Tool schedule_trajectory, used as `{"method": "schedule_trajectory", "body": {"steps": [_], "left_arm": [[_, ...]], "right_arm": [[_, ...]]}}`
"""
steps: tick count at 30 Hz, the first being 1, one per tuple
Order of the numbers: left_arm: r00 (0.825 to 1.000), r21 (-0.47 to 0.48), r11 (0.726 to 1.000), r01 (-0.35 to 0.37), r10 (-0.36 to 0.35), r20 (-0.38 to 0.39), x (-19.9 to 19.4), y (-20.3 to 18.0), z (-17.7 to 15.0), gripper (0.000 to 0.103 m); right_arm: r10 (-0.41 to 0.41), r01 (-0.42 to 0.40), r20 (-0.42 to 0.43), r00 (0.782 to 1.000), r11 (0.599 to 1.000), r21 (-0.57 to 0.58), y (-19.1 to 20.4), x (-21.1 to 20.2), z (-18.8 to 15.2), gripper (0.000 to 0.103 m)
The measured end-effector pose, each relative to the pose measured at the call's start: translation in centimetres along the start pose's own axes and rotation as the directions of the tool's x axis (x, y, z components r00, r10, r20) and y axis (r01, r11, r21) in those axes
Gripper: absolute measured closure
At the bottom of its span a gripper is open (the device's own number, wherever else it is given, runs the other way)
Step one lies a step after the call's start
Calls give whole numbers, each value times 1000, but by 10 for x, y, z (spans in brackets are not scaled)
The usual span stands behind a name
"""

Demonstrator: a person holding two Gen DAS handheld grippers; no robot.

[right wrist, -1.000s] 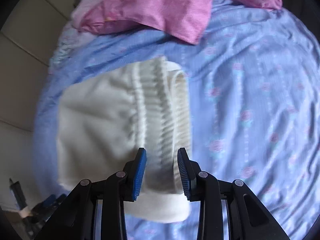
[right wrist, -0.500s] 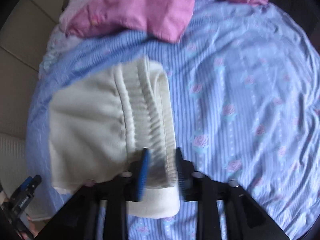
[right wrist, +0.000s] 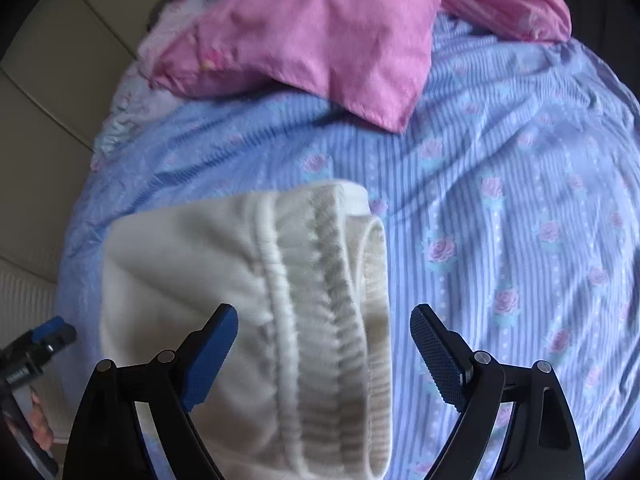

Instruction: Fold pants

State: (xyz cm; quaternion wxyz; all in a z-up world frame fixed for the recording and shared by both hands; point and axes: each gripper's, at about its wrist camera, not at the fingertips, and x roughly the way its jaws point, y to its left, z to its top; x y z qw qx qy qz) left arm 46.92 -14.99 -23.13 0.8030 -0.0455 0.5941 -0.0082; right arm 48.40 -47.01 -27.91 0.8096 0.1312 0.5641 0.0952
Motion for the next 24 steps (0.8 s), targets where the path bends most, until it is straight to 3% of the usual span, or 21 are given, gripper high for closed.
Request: {"method": "schedule_trajectory", "body": {"steps": [4,12,17,20,22,23,24], "left_arm": [[997,19,999,36,-34,-62,31,2,8,20],[980,5,990,139,-137,-147,83,8,10,17],[967,-51,979,200,-205,-152,101,14,6,6],[960,-106,971,215,-229,-158,107,13,8,6],[949,-164,957,239,-266,-167,107,11,10,17],[939,-196,944,267,-300,-169,105,10,11,34],[940,-223,940,259,-298,-165,102,9,12,38]], "right_arm": [[-6,5,-47,999,1000,-16,-2,18,-2,14],[100,-88,-116,988,991,102,-17,50,-7,14],[99,-86,-129,987,991,103,-14,63,-6,13],[118,-99,-138,983,986,133,-14,70,-3,13],[135,-111,-150,979,981,158,-14,72,0,17],[139,-114,-154,978,980,164,-12,72,0,23],[141,-114,-158,977,979,168,-12,69,1,26]]}}
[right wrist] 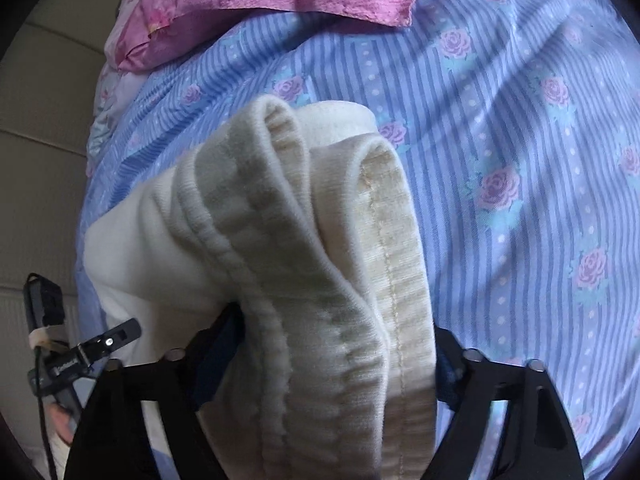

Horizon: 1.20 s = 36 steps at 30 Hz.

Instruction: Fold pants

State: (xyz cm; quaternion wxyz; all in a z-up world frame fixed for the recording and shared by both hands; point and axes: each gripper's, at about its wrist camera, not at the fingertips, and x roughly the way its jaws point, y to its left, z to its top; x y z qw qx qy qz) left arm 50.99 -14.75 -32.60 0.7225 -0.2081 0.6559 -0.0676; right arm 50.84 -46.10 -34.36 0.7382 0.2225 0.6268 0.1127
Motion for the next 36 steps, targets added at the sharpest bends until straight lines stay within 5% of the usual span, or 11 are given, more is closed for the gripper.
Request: {"method": "schedule_trajectory", "body": {"steps": [1,3,6,11,21,27,36], "left_arm": [[1000,-22,1000,-6,6,10,-3,-2,-2,41],[1000,-64,998,-7,9,27,-10,-4,-6,63],[997,-132,991,33,-23,74,-29,-9,-16,72],[989,-100,993,60,-46,141,-66,-38,-34,75],[957,-37,999,39,-27,289,-189,-62,-122,75],[943,-96,995,13,19,331,-241,-19,-189,75],[943,-181,983,3,58,326,-291,126,-233,75]], "right_arm": [[-3,3,0,1000,1000,0,0,-4,-1,29],[-1,1,3,1000,1000,12,2,-10,0,39],[4,-4,21,1000,1000,-1,14,-26,-4,52],[34,-31,67,997,999,-42,28,-62,-20,58],[101,-74,174,980,985,-153,62,-173,-88,59],[147,-119,139,979,974,-193,92,-197,-153,59],[136,-122,34,990,954,-275,195,-154,-225,59]]}}
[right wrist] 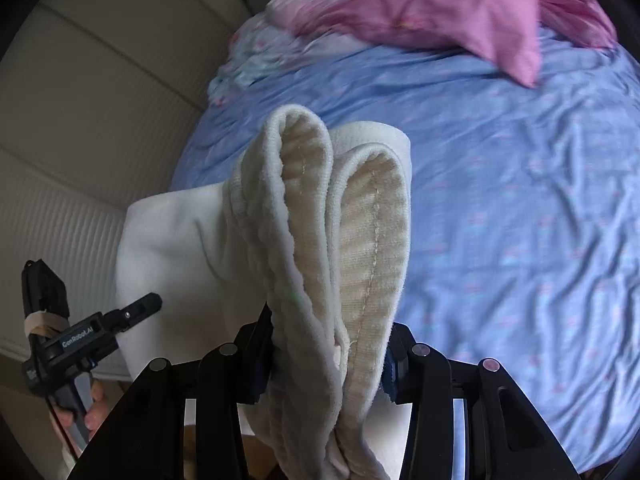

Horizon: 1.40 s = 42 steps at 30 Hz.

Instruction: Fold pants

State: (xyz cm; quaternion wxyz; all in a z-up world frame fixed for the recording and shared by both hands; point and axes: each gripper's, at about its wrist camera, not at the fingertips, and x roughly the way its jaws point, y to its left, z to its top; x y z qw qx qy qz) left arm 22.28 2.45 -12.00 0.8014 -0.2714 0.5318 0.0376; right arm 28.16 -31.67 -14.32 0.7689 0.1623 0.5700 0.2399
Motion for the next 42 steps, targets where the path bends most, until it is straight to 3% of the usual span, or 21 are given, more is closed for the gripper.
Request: {"method": "schedule_trajectory", "body": {"steps": [4,8,14,23,29,31,33,36,38,42], "left_arm": [[999,56,998,-6,8,-37,-13,71,36,75],[996,146,989,-38,50,-78,-20,128,81,75],[991,167,984,-56,75,-112,-15,201,147,75],[984,192,978,-81,109,-139,23,256,238,74],[978,234,967,-105,143,-155,50,271,278,74],[961,270,941,-202,243,-129,59,277,288,76],[919,318,881,-351,389,-62,61,283,296,80],[897,394,831,-394,441,-33,58,281,293,80],[895,434,807,-400,445,-3,50,273,282,80],[909,465,798,-383,414,39,28,259,256,72]], "right_arm": [[10,-10,-6,1000,1000,13,59,49,-10,59],[9,-6,-23,1000,995,97,115,101,-21,59],[9,-3,-51,999,992,125,186,171,-4,59],[-1,10,-66,998,990,140,242,253,49,59],[-29,38,-62,998,988,150,256,287,76,58],[-50,60,-67,997,986,153,256,299,85,54],[-109,125,-104,989,979,163,252,308,89,51],[-256,273,-140,956,955,118,252,312,86,43],[-332,340,-110,937,937,73,255,304,81,43],[-456,460,-95,885,887,36,248,281,71,43]]}}
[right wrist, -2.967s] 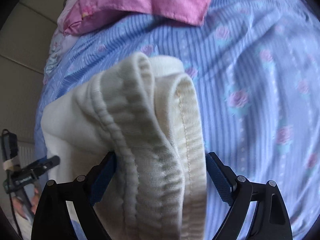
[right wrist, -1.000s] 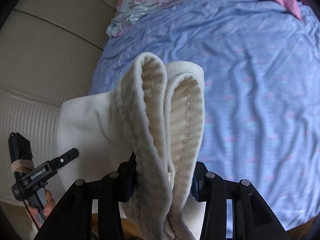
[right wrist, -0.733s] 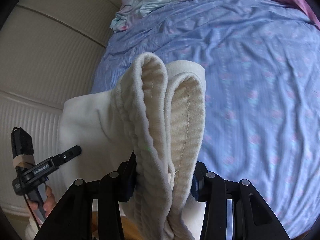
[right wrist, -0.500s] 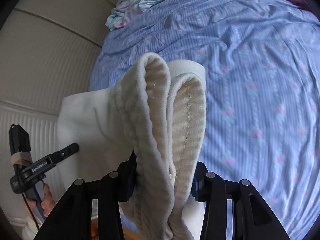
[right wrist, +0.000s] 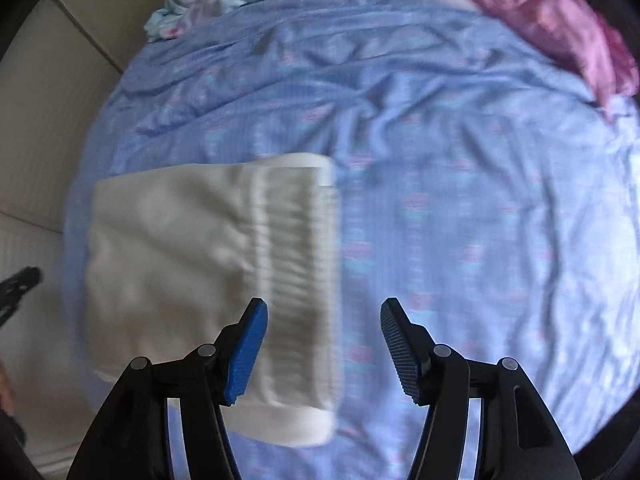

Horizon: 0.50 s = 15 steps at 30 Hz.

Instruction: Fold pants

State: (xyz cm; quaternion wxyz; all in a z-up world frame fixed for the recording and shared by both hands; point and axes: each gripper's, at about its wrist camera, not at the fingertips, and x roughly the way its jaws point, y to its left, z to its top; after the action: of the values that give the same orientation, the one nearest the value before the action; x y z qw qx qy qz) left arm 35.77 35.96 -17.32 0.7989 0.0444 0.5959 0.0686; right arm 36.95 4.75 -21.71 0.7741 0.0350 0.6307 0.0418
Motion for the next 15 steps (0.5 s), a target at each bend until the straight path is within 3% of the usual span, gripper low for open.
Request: {"method": "schedule_trajectory", "body": {"steps": [4,7,8,11,15], "left_arm": [[997,-15,998,60,-59,57,-40,-21,-18,64],[987,-25,994,108,-104,121,-80,-37,-34,48],[983,-25,994,111,-106,147,-96,-44,-42,43],[978,-32,996,84,-76,195,-134,-64,-60,32],[969,-30,997,77,-67,237,-173,-93,-86,17]], "right_arm": [[-5,6,47,999,1000,-12,-22,-26,-9,43],[21,-16,119,993,999,-39,-36,-64,-24,35],[31,-25,146,989,999,-48,-40,-78,-30,27],[55,-42,210,976,997,-62,-54,-116,-50,21],[86,-70,264,961,995,-67,-75,-157,-78,21]]}}
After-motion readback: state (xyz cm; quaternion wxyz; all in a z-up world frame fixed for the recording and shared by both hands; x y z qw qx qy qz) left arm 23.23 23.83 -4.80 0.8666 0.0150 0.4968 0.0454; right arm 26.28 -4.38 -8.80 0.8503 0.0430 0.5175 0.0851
